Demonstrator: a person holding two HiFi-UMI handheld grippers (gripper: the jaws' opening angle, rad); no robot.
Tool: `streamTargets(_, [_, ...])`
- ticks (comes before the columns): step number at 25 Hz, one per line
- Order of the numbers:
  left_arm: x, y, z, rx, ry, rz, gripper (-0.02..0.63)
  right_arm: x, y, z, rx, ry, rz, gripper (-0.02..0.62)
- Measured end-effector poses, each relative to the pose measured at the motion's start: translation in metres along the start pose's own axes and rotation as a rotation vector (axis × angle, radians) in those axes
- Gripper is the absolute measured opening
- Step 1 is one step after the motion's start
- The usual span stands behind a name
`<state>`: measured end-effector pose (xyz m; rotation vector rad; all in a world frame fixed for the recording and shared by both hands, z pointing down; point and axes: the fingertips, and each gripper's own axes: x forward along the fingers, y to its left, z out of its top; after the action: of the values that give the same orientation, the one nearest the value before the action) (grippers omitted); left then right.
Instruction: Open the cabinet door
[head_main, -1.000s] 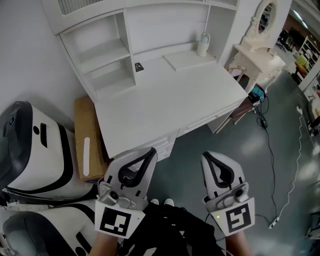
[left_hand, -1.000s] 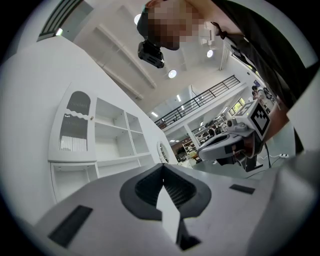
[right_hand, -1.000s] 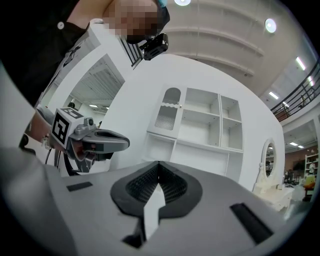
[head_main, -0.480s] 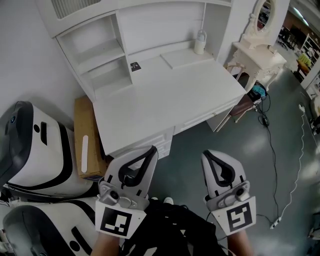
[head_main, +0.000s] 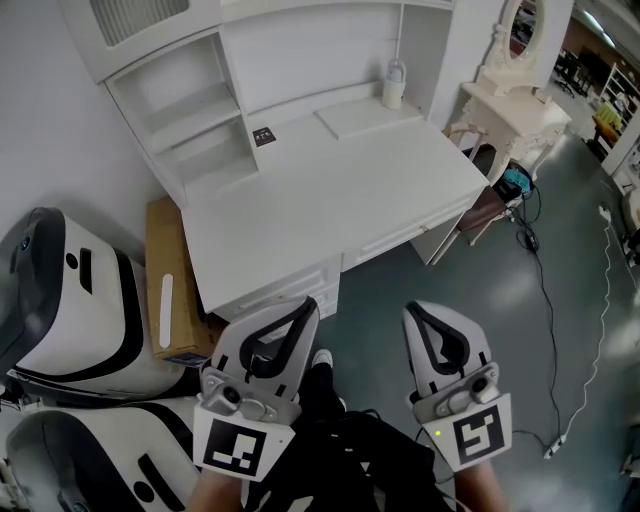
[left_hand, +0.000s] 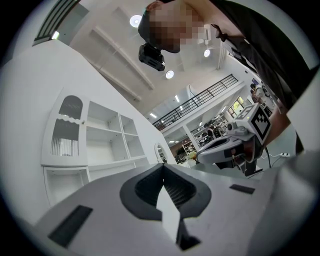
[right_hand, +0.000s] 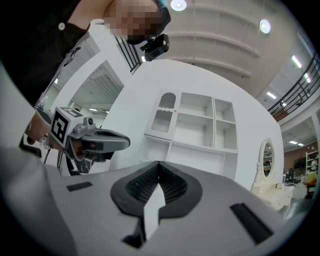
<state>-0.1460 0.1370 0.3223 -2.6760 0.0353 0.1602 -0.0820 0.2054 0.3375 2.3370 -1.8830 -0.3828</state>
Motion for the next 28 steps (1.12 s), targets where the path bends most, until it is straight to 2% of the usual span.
streamTargets(5, [0.006,0.007,-0.013,-0.044,0.010,0.020,0.000,0.007,-0.008,-0.006,-0.003,0.002,0.000,-0.002])
streamTargets(16, [0.065,0.026,-0.031,-0.036,-0.016,-0.020,0.000,0.042,-0.052,-0.027,-0.006,0.020,-0.027,-0.002])
streamTargets(28, [0.145,0.083,-0.052,-0.045,-0.044,-0.030,0.000,0.118,-0.115,-0.033,-0.028,0.021,-0.035,-0.002])
